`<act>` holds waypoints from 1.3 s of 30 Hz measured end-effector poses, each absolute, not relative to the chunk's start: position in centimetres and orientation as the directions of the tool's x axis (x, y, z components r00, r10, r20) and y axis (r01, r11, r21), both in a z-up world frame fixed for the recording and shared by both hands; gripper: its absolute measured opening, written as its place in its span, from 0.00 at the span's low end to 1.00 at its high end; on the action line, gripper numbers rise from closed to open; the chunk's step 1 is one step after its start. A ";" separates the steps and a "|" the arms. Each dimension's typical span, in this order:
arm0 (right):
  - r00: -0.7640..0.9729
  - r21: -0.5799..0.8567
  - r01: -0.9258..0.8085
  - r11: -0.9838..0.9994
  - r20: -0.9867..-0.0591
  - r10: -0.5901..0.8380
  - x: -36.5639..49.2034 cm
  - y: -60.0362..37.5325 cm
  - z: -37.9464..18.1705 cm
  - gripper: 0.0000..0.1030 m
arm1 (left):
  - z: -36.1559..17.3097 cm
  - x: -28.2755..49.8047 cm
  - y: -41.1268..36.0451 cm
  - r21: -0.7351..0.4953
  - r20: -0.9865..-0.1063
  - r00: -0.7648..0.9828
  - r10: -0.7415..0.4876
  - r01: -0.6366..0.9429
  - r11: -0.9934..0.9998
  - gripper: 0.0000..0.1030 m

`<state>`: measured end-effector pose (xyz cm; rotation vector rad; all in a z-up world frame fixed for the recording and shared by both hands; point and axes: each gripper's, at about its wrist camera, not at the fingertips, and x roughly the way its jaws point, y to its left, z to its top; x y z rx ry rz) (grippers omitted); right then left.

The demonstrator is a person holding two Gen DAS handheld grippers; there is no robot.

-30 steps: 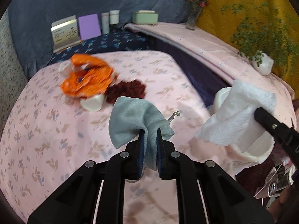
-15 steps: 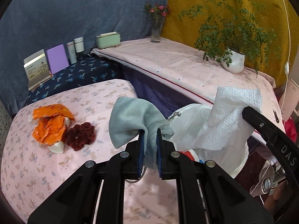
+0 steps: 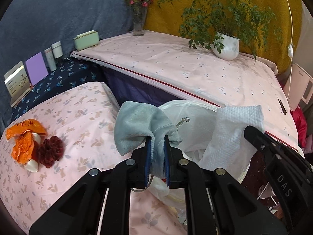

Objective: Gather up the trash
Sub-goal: 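Carry the grey cloth and white tissue over the bin and open both grippers, then withdraw both grippers from the bin toward the orange plastic bags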

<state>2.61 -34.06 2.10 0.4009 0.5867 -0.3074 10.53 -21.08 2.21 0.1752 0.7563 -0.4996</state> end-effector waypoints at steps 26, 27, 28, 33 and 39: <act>0.776 0.230 0.408 0.884 -0.597 -0.203 3.8 -33.4 1.1 0.32 | -0.1 12.3 -20.5 -0.049 -0.723 0.592 -0.357 0.472 0.880 0.38; 0.777 0.223 0.404 0.887 -0.596 -0.205 3.9 -33.1 1.2 0.32 | 0.0 12.3 -20.2 -0.049 -0.722 0.595 -0.353 0.465 0.884 0.38; 0.777 0.214 0.401 0.891 -0.595 -0.206 4.0 -32.9 1.4 0.32 | 0.1 12.4 -19.8 -0.049 -0.720 0.599 -0.349 0.459 0.887 0.38; 0.776 0.185 0.383 0.905 -0.595 -0.207 4.1 -31.4 1.8 0.32 | 0.5 12.5 -18.1 -0.054 -0.716 0.613 -0.335 0.430 0.901 0.38; 0.777 0.161 0.361 0.918 -0.596 -0.201 4.2 -29.8 2.2 0.32 | 0.9 12.5 -15.7 -0.068 -0.711 0.626 -0.321 0.393 0.917 0.38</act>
